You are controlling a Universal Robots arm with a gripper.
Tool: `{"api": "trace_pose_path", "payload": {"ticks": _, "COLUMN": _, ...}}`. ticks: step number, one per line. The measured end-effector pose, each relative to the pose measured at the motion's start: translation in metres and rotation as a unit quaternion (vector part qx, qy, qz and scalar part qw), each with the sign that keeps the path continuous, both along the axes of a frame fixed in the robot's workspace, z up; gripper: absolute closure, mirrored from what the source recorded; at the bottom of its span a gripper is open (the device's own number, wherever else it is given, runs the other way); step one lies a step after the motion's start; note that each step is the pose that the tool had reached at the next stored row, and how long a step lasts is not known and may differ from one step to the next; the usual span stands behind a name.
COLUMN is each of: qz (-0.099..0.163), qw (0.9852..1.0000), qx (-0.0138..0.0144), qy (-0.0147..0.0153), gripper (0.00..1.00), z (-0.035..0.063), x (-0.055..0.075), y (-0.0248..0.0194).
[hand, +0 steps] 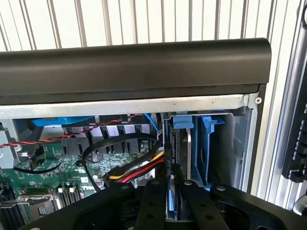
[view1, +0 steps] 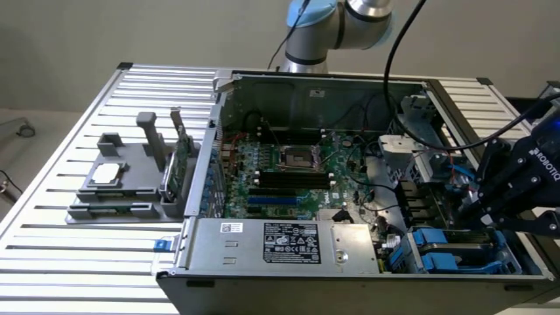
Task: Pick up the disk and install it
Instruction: 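Insert the first disk wire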
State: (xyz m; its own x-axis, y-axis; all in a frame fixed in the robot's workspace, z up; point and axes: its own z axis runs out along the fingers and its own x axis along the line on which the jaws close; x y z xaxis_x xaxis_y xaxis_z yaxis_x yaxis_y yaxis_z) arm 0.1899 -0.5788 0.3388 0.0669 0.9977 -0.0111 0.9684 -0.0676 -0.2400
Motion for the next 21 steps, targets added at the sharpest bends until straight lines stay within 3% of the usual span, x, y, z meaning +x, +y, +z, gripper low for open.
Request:
{"api": "trace_pose_path", "payload": {"ticks": 6, "qz": -0.005, "qw": 0.9999, "qx": -0.0065, "qy": 0.0127, "gripper": 0.83, "z": -0.0017, "x": 0.004, "y": -0.0001}}
{"api": "trace_pose_path", "payload": {"ticks": 10, "qz": -0.010, "qw": 0.9997, "qx": -0.0085, "qy": 0.0202, "gripper": 0.83, "z": -0.0036, "x": 0.006, "y": 0.0000}}
{"api": "trace_pose_path", "payload": {"ticks": 18, "qz": -0.020, "qw": 0.9993, "qx": -0.0101, "qy": 0.0301, "gripper": 0.83, "z": -0.0074, "x": 0.010, "y": 0.0000}}
{"api": "trace_pose_path", "payload": {"ticks": 21, "qz": -0.020, "qw": 0.9992, "qx": -0.0101, "qy": 0.0317, "gripper": 0.83, "z": -0.0076, "x": 0.011, "y": 0.0000}}
